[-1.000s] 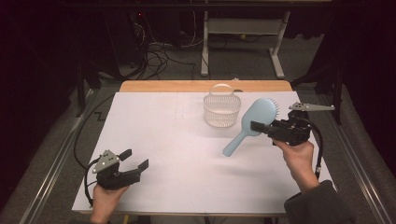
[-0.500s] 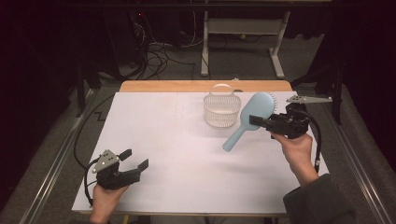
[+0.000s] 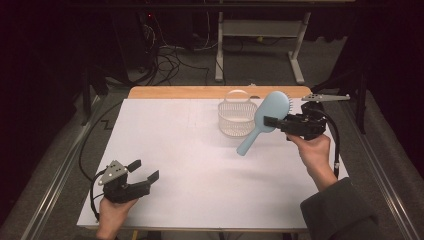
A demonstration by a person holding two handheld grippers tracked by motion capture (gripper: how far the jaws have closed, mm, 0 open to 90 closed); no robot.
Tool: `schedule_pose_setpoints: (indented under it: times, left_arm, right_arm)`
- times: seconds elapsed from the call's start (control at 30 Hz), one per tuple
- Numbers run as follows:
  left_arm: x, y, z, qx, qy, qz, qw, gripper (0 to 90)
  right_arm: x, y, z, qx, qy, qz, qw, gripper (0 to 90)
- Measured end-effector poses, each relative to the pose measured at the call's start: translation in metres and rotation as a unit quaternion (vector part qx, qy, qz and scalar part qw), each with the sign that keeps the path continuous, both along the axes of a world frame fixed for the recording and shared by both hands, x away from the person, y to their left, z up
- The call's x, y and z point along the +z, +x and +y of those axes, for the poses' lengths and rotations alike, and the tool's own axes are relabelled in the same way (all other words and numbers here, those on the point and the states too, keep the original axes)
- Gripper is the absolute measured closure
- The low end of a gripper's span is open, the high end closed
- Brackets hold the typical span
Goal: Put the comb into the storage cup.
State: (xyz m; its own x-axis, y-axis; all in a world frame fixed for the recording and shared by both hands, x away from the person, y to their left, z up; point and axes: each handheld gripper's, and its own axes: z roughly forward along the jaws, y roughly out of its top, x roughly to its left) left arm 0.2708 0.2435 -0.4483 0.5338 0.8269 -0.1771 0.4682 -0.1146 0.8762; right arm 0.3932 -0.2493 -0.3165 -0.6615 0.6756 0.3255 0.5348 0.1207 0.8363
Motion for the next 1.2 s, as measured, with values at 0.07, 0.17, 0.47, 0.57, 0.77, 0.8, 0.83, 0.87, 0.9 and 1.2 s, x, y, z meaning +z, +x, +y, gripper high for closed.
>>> schedule_pose_setpoints:
  times: [0.07, 0.17, 0.47, 0.57, 0.77, 0.8, 0.83, 0.87, 0.9, 1.2]
  left_arm:
    - [0.000, 0.000, 0.000, 0.000, 0.000, -0.001, 1.0000, 19.9]
    - [0.000, 0.000, 0.000, 0.001, 0.000, -0.001, 1.0000, 19.9]
    - [0.000, 0.000, 0.000, 0.002, 0.001, -0.001, 1.0000, 19.9]
    - [0.000, 0.000, 0.000, 0.001, 0.001, -0.001, 1.0000, 19.9]
    - [0.000, 0.000, 0.000, 0.001, 0.001, 0.000, 1.0000, 19.9]
    - [0.000, 0.000, 0.000, 0.000, 0.001, -0.001, 1.0000, 19.9]
    - [0.000, 0.000, 0.000, 0.000, 0.001, -0.001, 1.0000, 19.9]
    - [0.000, 0.000, 0.000, 0.000, 0.001, -0.001, 1.0000, 19.9]
    - [0.000, 0.000, 0.000, -0.001, 0.002, 0.000, 1.0000, 19.9]
    - [0.000, 0.000, -0.001, -0.002, 0.004, -0.001, 1.0000, 19.9]
  right_arm:
    - [0.001, 0.003, -0.001, -0.003, 0.001, 0.001, 1.0000, 55.5]
    - [0.002, 0.006, -0.002, -0.009, 0.001, 0.001, 1.0000, 55.5]
    - [0.007, 0.016, -0.003, -0.021, -0.003, 0.001, 0.9998, 55.5]
    - [0.009, 0.019, -0.003, -0.024, -0.003, -0.001, 0.9997, 55.5]
    - [0.015, 0.024, -0.003, -0.029, -0.009, -0.005, 0.9995, 55.4]
    - [0.015, 0.025, -0.003, -0.030, -0.009, -0.005, 0.9995, 55.4]
    - [0.016, 0.026, -0.002, -0.030, -0.010, -0.006, 0.9995, 55.4]
    - [0.017, 0.027, -0.002, -0.032, -0.009, -0.006, 0.9994, 55.4]
    - [0.017, 0.028, -0.002, -0.033, -0.009, -0.006, 0.9994, 55.4]
    - [0.025, 0.037, 0.002, -0.043, -0.008, -0.010, 0.9990, 55.5]
